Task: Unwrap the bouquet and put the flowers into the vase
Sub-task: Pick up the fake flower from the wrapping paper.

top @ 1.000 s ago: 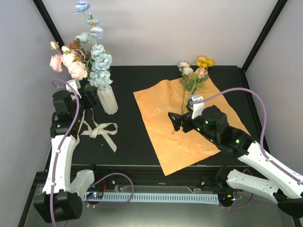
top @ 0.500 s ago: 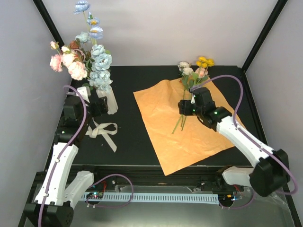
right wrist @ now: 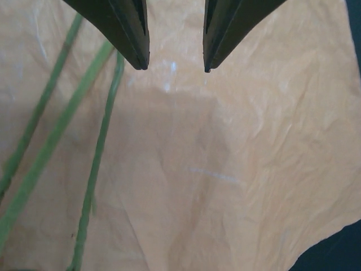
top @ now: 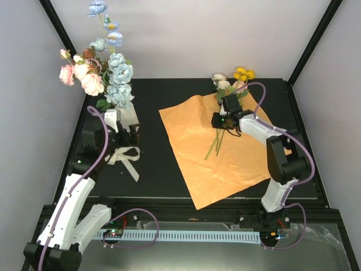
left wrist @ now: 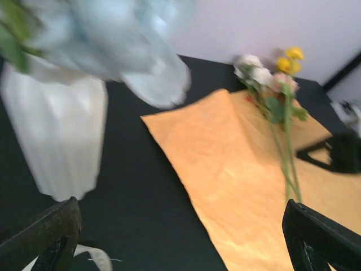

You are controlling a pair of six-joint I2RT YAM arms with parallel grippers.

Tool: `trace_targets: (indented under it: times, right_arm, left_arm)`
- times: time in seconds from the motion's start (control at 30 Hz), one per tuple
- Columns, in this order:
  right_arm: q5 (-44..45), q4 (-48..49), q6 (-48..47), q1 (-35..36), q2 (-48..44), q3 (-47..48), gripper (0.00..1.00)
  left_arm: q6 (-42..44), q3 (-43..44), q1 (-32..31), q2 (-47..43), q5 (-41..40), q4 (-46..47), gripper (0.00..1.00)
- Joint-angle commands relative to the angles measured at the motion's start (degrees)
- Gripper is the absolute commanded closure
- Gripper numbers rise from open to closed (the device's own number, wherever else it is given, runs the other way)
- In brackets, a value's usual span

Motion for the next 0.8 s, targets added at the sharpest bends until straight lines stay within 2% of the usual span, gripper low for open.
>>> trace_targets:
  times: [0.0,0.2,0.3,0.63,0.77]
  right_arm:
    - [2.24,-1.22,-1.99,-1.2,4.55,6.43,0.71]
    - [11.38,-6.02,-5.53,-2.06,10.74,12.7,0.71]
    - [10.04,-6.09,-6.09,-2.75,12.68,13.9,0.71]
    - [2.63,-5.51,-6.99,-3.89,19.84,17.83,0.7]
    - [2.61,-7.68,-7.55,-4.15,22.42,20.33,0.72]
  left_arm:
    - [1.8,-3.47,-1.11,-0.99,15.42,4.94,0.01]
    - [-0.79,-11.0,-1.84,-1.51,26.54,17.06,0.01]
    - [-3.24,-12.59,-1.91,-1.81,29.65,20.3,0.01]
    - [-1.09,-11.06,-1.93,-1.99,28.16,17.99,0.01]
    - [0.17,-10.14,-1.93,-2.08,26.35,16.87,0.01]
